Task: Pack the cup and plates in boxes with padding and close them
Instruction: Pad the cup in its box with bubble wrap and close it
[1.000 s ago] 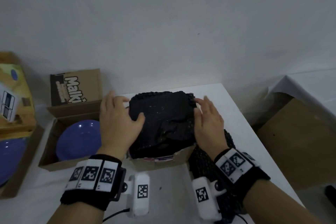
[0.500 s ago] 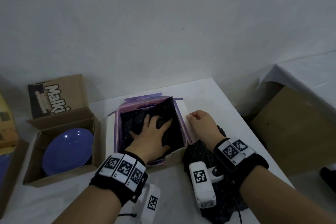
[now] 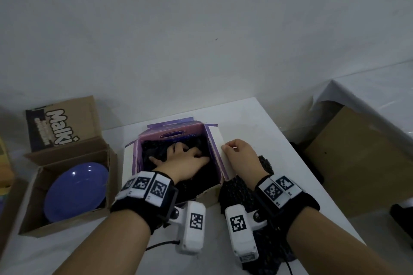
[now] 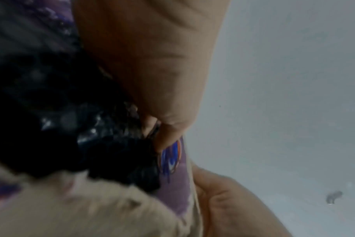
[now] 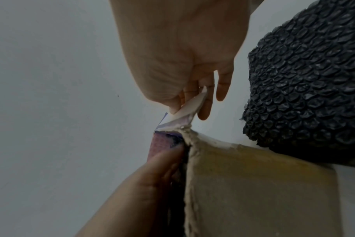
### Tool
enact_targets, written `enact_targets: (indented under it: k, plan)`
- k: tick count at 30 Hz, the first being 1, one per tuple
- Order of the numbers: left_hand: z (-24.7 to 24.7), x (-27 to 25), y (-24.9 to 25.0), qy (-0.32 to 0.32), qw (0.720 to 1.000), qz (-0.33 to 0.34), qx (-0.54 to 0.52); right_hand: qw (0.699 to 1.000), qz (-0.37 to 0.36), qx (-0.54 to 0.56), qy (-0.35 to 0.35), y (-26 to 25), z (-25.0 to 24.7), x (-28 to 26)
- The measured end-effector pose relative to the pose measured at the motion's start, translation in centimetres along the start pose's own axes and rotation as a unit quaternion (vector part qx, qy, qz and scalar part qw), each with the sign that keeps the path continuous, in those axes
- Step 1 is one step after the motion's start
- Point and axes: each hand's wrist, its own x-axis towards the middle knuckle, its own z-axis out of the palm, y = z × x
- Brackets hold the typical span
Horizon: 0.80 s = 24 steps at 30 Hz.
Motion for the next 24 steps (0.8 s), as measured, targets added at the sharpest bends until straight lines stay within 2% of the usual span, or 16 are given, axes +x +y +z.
enact_targets:
  k: [5,7,10,13,15,21,24]
  plan:
    - [3.4,-0.8,0.4,0.162,0.984,-0.014,0.066,1.0,0.002,0.01,-0.008,0.3,0.3,0.0]
    - [3.7,-0.6,0.3,0.189,0.979,-0.009,0.069,1.0,0.0,0.011,-0.01,0.3,0.3,0.1]
    - [3.2,-0.5,-0.2,0.163,0.986,-0.002,0.028,1.0,-0.003,0.016,-0.011,0.4,0.2,0.0]
    - [2.0,-0.8,-1.0,0.141,0.988,-0.024,-0.066,1.0,-0.012,0.014,-0.014,0.6,0.1,0.1]
    - [1.8,-1.1,-1.3,0.127,0.988,-0.038,-0.084,1.0,-0.014,0.017,-0.018,0.7,0.2,0.1]
    - [2.6,-0.9,-0.6,0.128,0.989,-0.065,0.046,0.999,-0.01,0.035,-0.016,0.8,0.4,-0.1]
    - [2.6,-1.0,-0.8,0.172,0.977,-0.029,0.123,0.999,-0.017,0.032,-0.009,0.7,0.2,0.0]
